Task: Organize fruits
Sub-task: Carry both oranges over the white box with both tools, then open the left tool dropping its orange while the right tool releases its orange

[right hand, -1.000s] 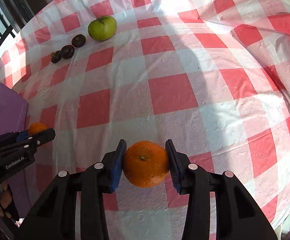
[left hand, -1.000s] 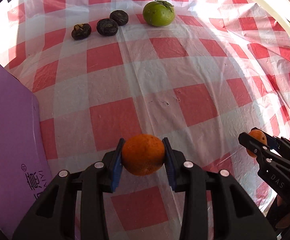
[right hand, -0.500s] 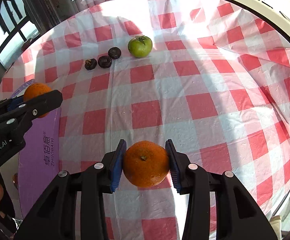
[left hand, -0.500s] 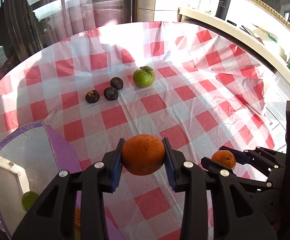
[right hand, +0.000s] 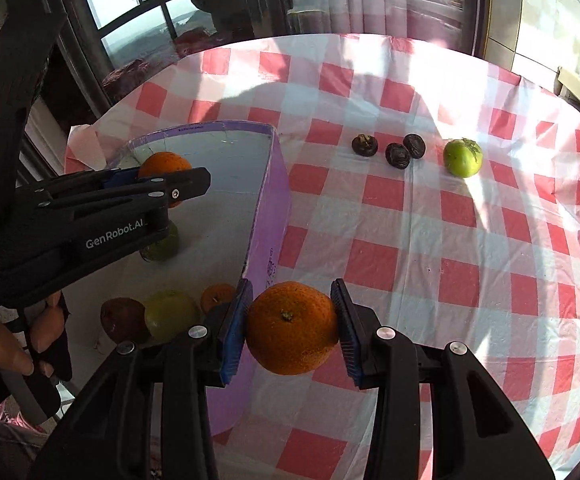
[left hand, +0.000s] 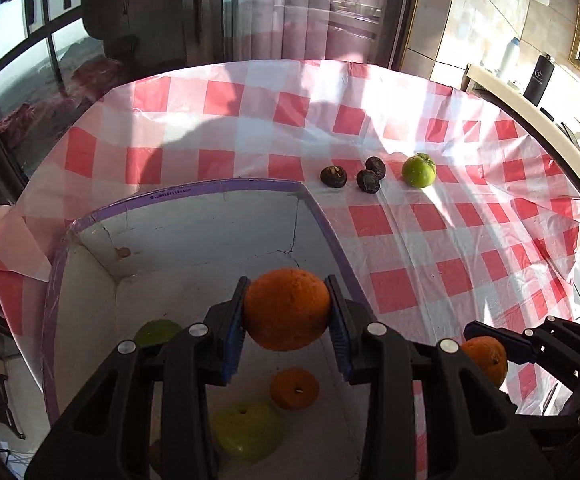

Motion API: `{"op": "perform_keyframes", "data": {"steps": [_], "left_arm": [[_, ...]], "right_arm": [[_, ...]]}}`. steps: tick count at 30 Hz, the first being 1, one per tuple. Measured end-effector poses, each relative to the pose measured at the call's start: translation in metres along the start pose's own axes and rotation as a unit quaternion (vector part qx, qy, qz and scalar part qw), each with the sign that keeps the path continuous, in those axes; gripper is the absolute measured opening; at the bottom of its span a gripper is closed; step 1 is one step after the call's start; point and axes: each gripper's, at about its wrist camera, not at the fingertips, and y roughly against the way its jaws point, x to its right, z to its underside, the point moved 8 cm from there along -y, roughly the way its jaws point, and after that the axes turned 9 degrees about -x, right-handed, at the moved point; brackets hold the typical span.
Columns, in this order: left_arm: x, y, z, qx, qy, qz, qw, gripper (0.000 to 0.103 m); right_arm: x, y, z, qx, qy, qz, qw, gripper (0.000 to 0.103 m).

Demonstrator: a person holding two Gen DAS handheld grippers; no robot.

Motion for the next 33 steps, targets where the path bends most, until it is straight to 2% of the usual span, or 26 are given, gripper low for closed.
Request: {"op": "perform_keyframes", "data": {"steps": [6, 13, 22, 29, 33], "left_arm": [[-0.031, 0.007, 0.006, 0.006, 0.036, -0.007, 0.9993, 0.037], [-0.041, 0.002, 0.014, -0.003, 0.048, -0.008, 0.9988, 0.037], [-0.054, -0.035, 0.025, -0.049, 0.041, -0.015, 0.9978, 0.037], [-0.062, -0.082, 0.021, -0.104, 0.008, -0.021, 0.9943, 0.037], [-0.063, -0.104, 0.015, -0.122, -0.015, -0.033, 0.9918, 0.037]], "right_arm": [[-0.045, -0.006, 0.0, -0.018, 0.085, -0.02, 0.996, 0.041], [-0.087, -0.02, 0.017, -0.05, 0.168, -0.032, 0.984, 0.041], [-0.104, -0.054, 0.036, -0.124, 0.212, -0.037, 0.969, 0.041], [-0.112, -0.07, 0.04, -0.149, 0.287, 0.027, 0.946, 0.041], [-0.13, -0.072, 0.048, -0.148, 0.365, 0.05, 0.918, 0.041]]}}
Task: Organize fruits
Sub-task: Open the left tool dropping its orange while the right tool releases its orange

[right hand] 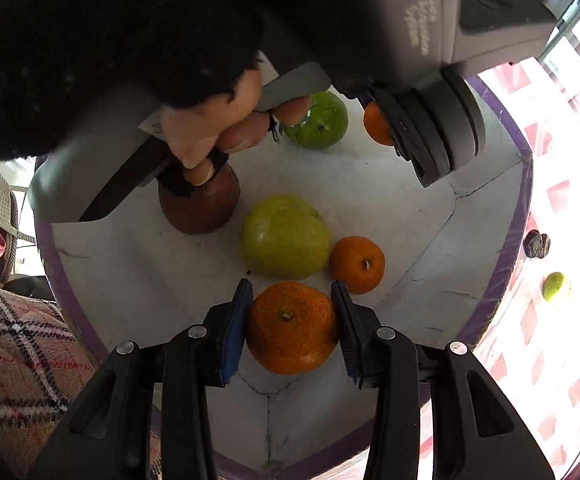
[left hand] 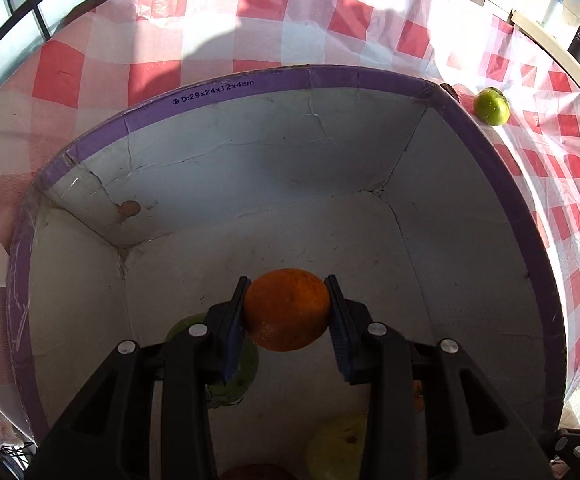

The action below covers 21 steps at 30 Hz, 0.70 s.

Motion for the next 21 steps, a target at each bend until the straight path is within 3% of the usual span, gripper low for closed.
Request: {"op": "perform_keyframes", "data": {"steps": [3, 9, 21], "left_arm": [[0.001, -0.018, -0.005, -0.019, -0.02, -0.008, 0.9996, 0.037], [0.007, -0.051, -0.008, -0.059, -0.054, -0.021, 0.9965, 0.039], [0.013, -0.049, -0.021, -0.014, -0.098, -0.033, 0.9945, 0.041]], "right_arm": [[-0.005, -0.014, 0.0, -0.039, 0.029, -0.005, 0.999, 0.041], [-0.004, -0.049, -0.005, -0.106, 0.016, -0.047, 0.993, 0.041], [0.006, -0.057, -0.019, -0.117, 0.012, -0.039, 0.992, 0.041]]}}
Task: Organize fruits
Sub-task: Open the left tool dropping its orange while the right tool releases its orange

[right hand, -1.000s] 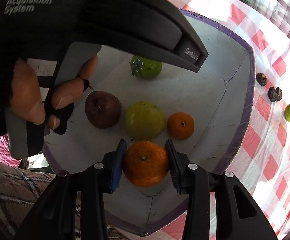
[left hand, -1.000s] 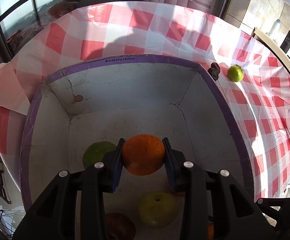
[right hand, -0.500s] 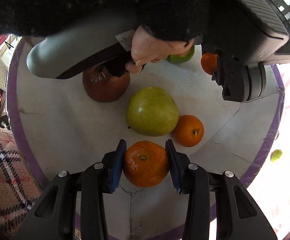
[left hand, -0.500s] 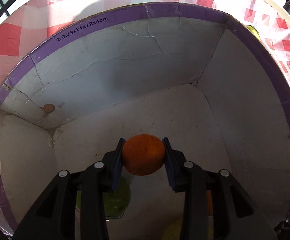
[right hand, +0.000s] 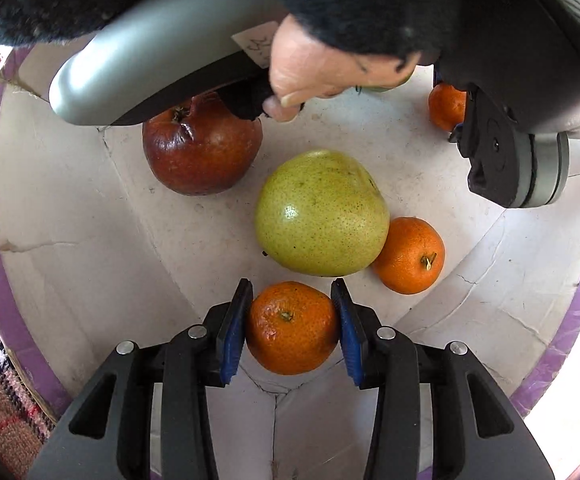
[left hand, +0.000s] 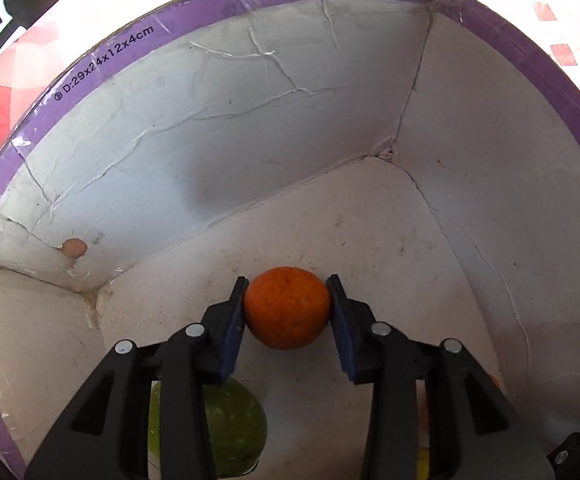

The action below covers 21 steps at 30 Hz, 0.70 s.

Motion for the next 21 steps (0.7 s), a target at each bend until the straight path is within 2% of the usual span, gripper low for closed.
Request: {"op": "perform_keyframes", "data": {"steps": [4, 9, 12, 14, 18, 21], "left_arm": [[0.004, 0.002, 0.006, 0.006, -0.001, -0.004, 1.0, 0.046], [0.002, 0.003, 0.011, 0.002, 0.002, -0.006, 1.0, 0.067], [0.003, 0.004, 0.013, 0.001, 0.002, -0.005, 1.0, 0.073], [0.003, 0.006, 0.013, 0.002, 0.0, -0.006, 1.0, 0.076], [0.006, 0.008, 0.011, 0.007, 0.003, -0.006, 1.0, 0.082], [0.004, 0.012, 0.018, 0.01, 0.009, -0.002, 0.9999, 0.086]], "right_arm": [[-0.015, 0.0, -0.003, -0.001, -0.005, 0.011, 1.0, 0.041], [-0.022, 0.003, -0.001, 0.0, -0.011, 0.015, 1.0, 0.042], [-0.021, -0.001, 0.0, 0.0, -0.014, 0.017, 1.0, 0.043], [-0.021, -0.001, 0.001, 0.001, -0.018, 0.016, 1.0, 0.046], [-0.02, 0.003, 0.002, 0.008, -0.024, 0.014, 1.0, 0.058], [-0.02, 0.005, 0.001, 0.009, -0.026, 0.015, 0.999, 0.061]]}}
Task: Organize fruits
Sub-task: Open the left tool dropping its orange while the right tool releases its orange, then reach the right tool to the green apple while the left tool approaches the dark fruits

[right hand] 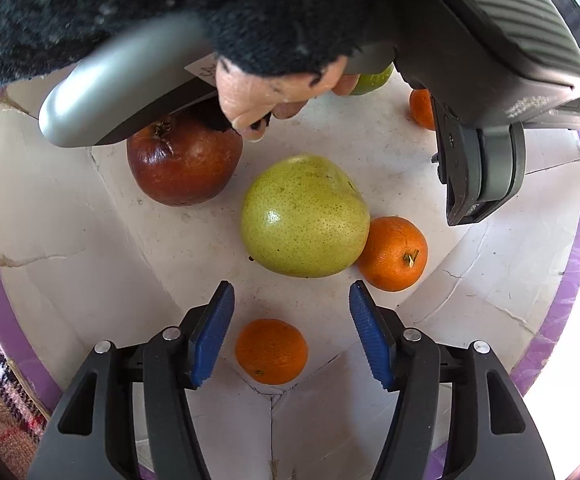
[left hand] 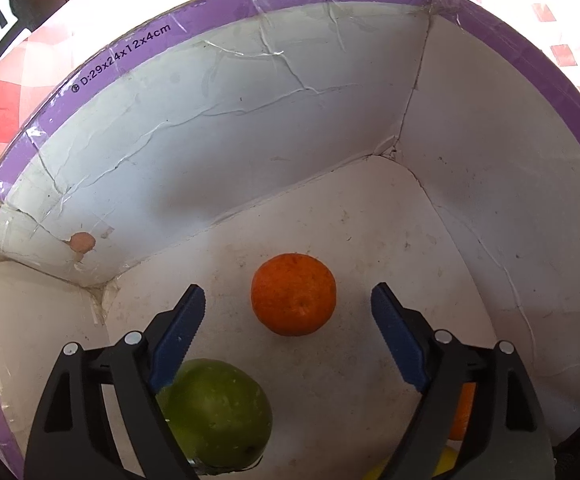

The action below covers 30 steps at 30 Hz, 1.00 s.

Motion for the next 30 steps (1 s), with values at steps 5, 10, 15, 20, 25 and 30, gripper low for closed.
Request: {"op": "perform_keyframes", "data": {"steps": [5, 10, 15, 20, 25, 30], "left_arm": [[0.004, 0.003, 0.005, 0.007, 0.003, -0.001, 1.0, 0.087], [-0.006, 0.01, 0.011, 0.009, 0.013, -0.005, 0.9999, 0.091], [-0.023, 0.021, 0.018, 0.02, 0.041, 0.002, 0.9989, 0.097], [-0.038, 0.051, 0.032, 0.071, 0.099, 0.009, 0.9925, 0.099], [-0.056, 0.081, 0.037, 0.108, 0.138, -0.044, 0.9836, 0.101], [-0.05, 0.123, 0.029, 0.164, 0.191, -0.068, 0.9654, 0.101]], "right_arm": [[0.002, -0.002, 0.004, 0.003, 0.001, 0.002, 1.0, 0.061], [0.006, -0.001, 0.01, 0.01, -0.001, -0.001, 1.0, 0.064], [0.01, 0.008, 0.01, 0.038, -0.01, -0.012, 0.999, 0.069], [0.026, 0.056, 0.012, 0.172, -0.038, -0.062, 0.982, 0.071], [0.097, 0.105, 0.038, 0.297, -0.142, -0.067, 0.942, 0.08], [0.202, 0.102, 0.093, 0.33, -0.307, -0.045, 0.892, 0.084]]}}
